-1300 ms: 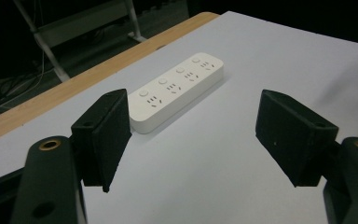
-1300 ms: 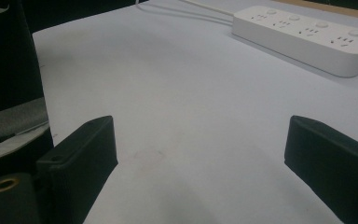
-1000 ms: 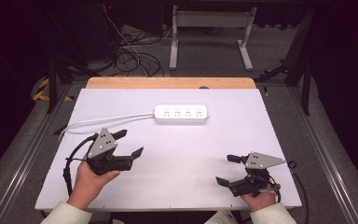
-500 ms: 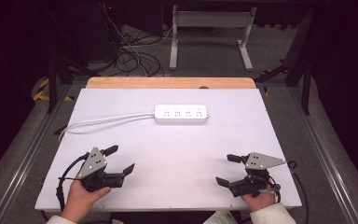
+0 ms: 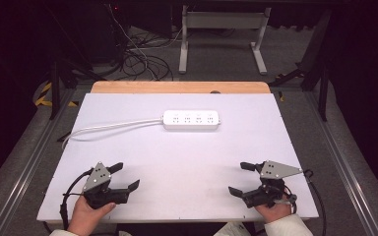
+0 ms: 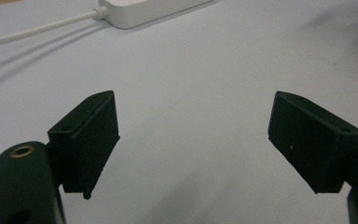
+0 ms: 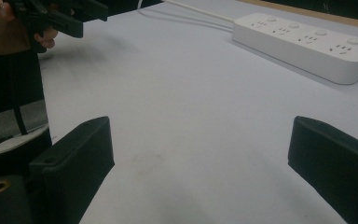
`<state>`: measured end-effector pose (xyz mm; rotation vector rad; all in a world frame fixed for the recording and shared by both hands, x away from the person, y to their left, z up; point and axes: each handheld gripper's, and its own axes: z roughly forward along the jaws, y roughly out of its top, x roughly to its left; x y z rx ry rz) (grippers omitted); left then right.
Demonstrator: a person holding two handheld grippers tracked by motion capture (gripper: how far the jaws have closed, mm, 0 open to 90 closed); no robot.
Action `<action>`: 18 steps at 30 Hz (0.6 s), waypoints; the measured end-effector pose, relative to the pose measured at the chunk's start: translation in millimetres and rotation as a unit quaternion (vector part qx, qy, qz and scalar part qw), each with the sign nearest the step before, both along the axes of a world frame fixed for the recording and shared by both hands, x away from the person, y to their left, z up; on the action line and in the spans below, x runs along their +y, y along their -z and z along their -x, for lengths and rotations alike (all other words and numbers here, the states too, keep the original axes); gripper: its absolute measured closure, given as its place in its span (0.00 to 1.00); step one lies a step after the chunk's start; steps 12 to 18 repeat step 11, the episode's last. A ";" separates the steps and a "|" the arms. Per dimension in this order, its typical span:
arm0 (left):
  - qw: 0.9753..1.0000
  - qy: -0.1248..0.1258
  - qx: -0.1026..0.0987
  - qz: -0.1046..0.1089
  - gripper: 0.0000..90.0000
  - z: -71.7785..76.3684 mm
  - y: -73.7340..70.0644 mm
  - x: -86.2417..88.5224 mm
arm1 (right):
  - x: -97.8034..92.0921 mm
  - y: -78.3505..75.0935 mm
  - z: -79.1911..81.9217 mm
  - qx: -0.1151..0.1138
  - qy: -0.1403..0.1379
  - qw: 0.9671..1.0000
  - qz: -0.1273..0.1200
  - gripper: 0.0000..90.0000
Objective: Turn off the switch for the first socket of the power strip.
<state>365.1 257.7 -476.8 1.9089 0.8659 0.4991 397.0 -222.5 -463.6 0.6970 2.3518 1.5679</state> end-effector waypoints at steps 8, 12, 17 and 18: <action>1.000 -0.001 0.004 0.009 0.16 -1.4 -3.1 0.0 | 1.1 -0.1 -0.2 0.008 -0.001 1.000 0.008 0.08; 1.000 -0.006 -0.013 -0.006 0.16 0.5 -4.4 -1.0 | 1.2 -0.1 0.1 0.006 0.001 1.000 0.007 0.08; 1.000 -0.006 -0.013 -0.006 0.16 0.5 -4.4 -1.0 | 1.2 -0.1 0.1 0.006 0.001 1.000 0.007 0.08; 1.000 -0.006 -0.013 -0.006 0.16 0.5 -4.4 -1.0 | 1.2 -0.1 0.1 0.006 0.001 1.000 0.007 0.08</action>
